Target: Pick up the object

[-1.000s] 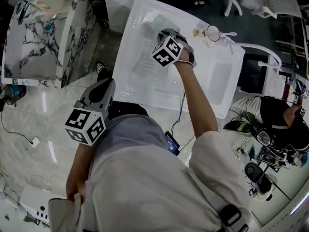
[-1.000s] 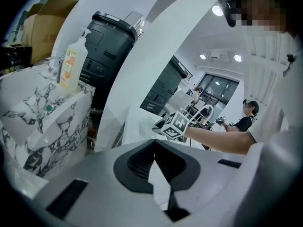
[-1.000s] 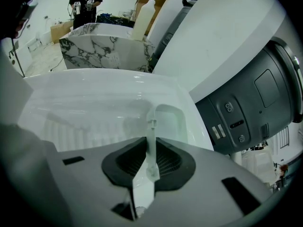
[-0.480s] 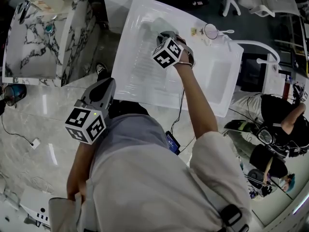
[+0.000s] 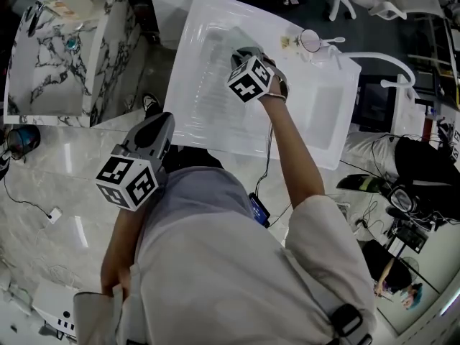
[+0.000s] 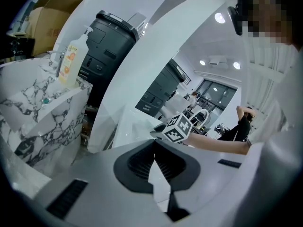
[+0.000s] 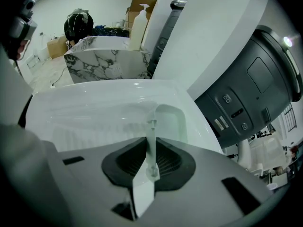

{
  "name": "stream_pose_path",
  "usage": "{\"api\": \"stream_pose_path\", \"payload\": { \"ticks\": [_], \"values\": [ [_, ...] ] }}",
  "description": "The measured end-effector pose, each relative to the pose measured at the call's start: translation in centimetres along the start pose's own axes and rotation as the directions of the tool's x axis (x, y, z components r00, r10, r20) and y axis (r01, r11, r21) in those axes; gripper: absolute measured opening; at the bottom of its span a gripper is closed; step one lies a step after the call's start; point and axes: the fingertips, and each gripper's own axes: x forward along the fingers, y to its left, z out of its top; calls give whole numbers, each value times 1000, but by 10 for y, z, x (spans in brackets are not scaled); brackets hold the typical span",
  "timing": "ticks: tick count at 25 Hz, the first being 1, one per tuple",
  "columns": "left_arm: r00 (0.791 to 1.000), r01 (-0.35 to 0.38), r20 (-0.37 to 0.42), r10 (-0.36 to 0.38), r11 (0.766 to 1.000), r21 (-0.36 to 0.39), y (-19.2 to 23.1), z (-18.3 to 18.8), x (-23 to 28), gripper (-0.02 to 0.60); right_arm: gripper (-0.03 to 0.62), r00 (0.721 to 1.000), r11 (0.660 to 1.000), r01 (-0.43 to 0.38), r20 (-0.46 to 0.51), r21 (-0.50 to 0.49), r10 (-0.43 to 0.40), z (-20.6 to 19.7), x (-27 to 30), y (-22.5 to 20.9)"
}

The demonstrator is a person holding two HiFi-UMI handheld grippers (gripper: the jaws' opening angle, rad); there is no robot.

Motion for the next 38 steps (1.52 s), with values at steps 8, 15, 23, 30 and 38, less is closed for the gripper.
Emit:
{"api": "stream_pose_path", "payload": {
  "ticks": [8,15,23,30,38],
  "values": [
    [1000,-8,5,8,1000,9,-5,-5,1,6,60,999,997,-23,39,71,21,-3,-13,7],
    [1000,-7,3,7,1000,18,-12,-9,4,6,60,997,991,-45,65,126,37,-10,-26,14],
    [1000,-8,3,8,999,43,-19,-10,5,6,60,995,983,-53,89,178,38,-15,-38,22],
    [999,-34,3,33,995,96,-26,-10,7,6,60,991,969,-82,120,234,55,-21,-52,30],
    [999,-43,21,41,995,89,-32,-12,4,6,60,987,961,-102,150,258,64,-29,-67,42]
  ]
}}
